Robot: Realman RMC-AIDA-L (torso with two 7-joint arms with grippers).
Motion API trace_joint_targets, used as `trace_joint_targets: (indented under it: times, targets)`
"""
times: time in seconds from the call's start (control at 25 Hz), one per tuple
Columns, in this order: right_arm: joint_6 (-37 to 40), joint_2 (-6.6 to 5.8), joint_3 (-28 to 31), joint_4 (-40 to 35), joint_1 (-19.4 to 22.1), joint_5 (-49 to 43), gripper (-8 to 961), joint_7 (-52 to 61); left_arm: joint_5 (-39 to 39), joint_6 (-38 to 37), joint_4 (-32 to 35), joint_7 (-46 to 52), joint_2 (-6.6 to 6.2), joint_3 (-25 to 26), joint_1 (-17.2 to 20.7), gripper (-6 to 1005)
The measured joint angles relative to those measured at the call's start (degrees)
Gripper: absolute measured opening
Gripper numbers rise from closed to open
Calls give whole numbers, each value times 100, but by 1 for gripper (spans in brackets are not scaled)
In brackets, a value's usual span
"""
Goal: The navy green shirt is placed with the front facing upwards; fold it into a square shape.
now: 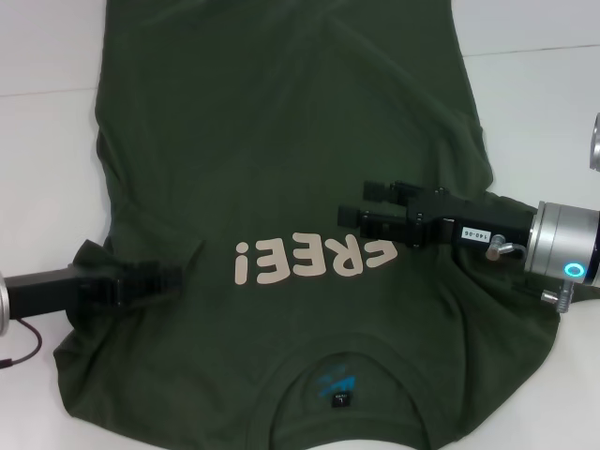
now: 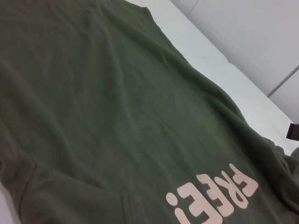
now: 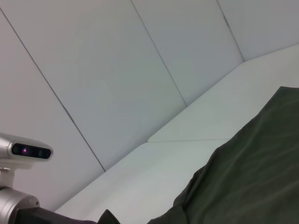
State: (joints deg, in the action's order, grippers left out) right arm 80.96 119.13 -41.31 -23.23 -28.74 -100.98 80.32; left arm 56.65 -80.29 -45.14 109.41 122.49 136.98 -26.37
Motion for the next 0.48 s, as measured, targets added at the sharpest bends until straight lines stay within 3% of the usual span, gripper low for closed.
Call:
trace_joint_targets:
  times: [0.32, 0.48]
  targets:
    - [-17, 4, 1, 3, 0, 0, 896, 1, 209, 224, -224, -171, 3, 172, 72, 506]
    - [-10, 5, 28, 3, 0, 0, 896, 1, 308, 321, -390, -321, 2, 504, 138, 700]
